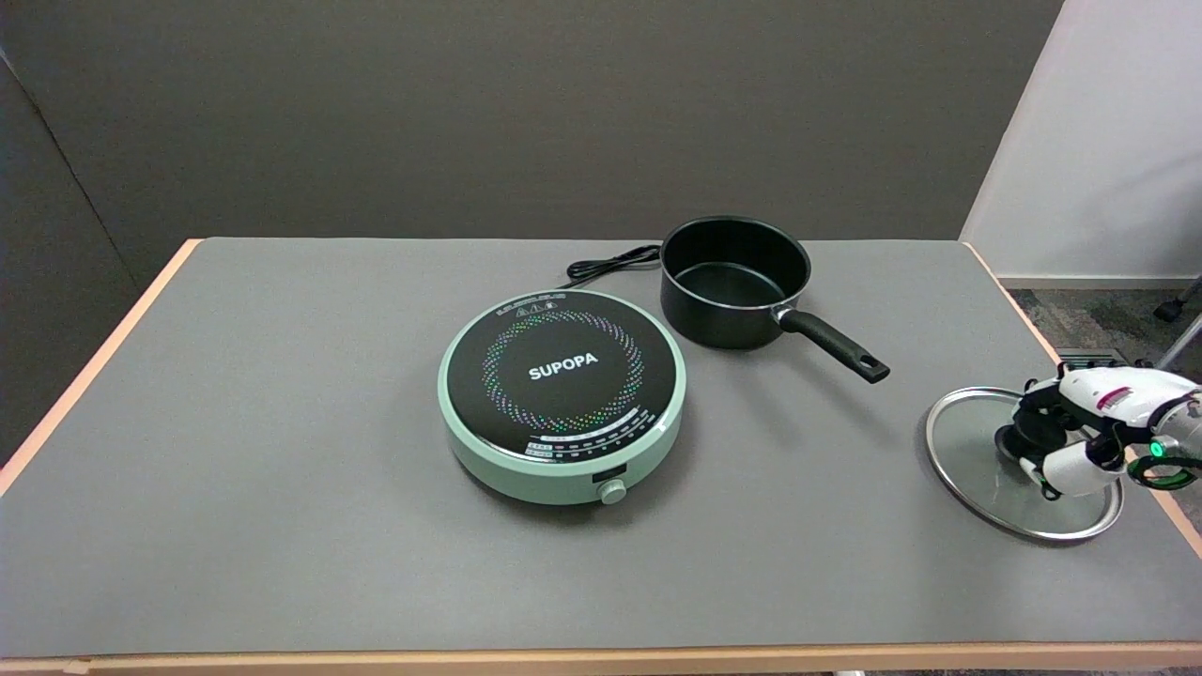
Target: Pick up the pot lid.
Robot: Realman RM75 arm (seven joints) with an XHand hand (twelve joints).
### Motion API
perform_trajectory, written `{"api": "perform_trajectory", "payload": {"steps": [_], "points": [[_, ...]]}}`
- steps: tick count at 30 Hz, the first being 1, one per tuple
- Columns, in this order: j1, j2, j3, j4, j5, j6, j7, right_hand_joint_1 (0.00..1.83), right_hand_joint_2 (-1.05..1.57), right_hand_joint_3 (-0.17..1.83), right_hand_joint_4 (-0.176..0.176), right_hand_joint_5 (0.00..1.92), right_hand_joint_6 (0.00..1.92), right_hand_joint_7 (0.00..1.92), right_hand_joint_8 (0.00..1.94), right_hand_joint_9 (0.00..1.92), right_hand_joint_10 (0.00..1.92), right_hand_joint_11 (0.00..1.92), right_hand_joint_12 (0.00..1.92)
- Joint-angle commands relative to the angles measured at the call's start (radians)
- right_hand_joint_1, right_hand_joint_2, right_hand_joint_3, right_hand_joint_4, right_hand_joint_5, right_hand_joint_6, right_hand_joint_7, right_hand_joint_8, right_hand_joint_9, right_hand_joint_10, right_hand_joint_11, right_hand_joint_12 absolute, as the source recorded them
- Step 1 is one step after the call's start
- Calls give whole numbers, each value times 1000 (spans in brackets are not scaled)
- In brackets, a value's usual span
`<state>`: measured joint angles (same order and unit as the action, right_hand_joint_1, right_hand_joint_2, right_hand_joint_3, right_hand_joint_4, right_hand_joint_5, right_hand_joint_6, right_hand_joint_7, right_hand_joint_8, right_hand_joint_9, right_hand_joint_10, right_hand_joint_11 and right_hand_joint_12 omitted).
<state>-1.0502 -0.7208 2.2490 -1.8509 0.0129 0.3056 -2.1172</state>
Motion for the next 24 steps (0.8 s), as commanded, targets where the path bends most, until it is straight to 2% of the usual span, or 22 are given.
{"api": "perform_trajectory", "payload": {"steps": [1,2,5,6,7,10,13,14,15,16,18,20,21,24], "points": [[27,37,-41,13,-85,4,4,788,778,738,70,640,574,671,669,645,613,396,603],[31,40,-47,15,-92,4,4,776,809,713,73,633,653,644,808,610,756,406,607],[39,52,-60,25,-102,1,4,766,840,717,84,599,815,589,1026,567,996,413,645],[42,55,-65,28,-102,0,4,824,1108,341,149,628,1337,588,1065,572,1040,405,692],[43,58,-67,32,-103,-1,4,841,1194,221,169,634,1503,586,1093,572,1072,404,715],[52,63,-78,40,-105,-5,4,836,1204,221,161,621,1527,579,1200,581,1212,406,819],[61,63,-86,50,-122,-23,4,837,1201,233,160,620,1537,599,1290,577,1463,223,1270],[66,63,-89,53,-124,-25,4,1072,1254,156,-5,554,1527,676,1583,580,1595,45,1493],[73,63,-95,57,-125,-27,4,1106,1238,179,-31,549,1520,699,1601,562,1626,5,1618],[82,63,-102,59,-125,-29,4,1079,1322,70,-46,492,1591,667,1659,532,1633,1,1556],[96,63,-114,67,-125,-37,5,1118,1239,166,-49,535,1538,725,1562,559,1711,-1,1703],[108,63,-126,72,-125,-38,5,1113,1281,96,-53,513,1572,722,1562,520,1753,4,1655],[114,63,-131,75,-125,-38,5,1129,1230,162,-56,538,1542,752,1514,561,1768,-1,1740],[129,63,-140,80,-125,-39,5,1138,1219,164,-65,546,1536,776,1475,572,1783,-1,1765]]}}
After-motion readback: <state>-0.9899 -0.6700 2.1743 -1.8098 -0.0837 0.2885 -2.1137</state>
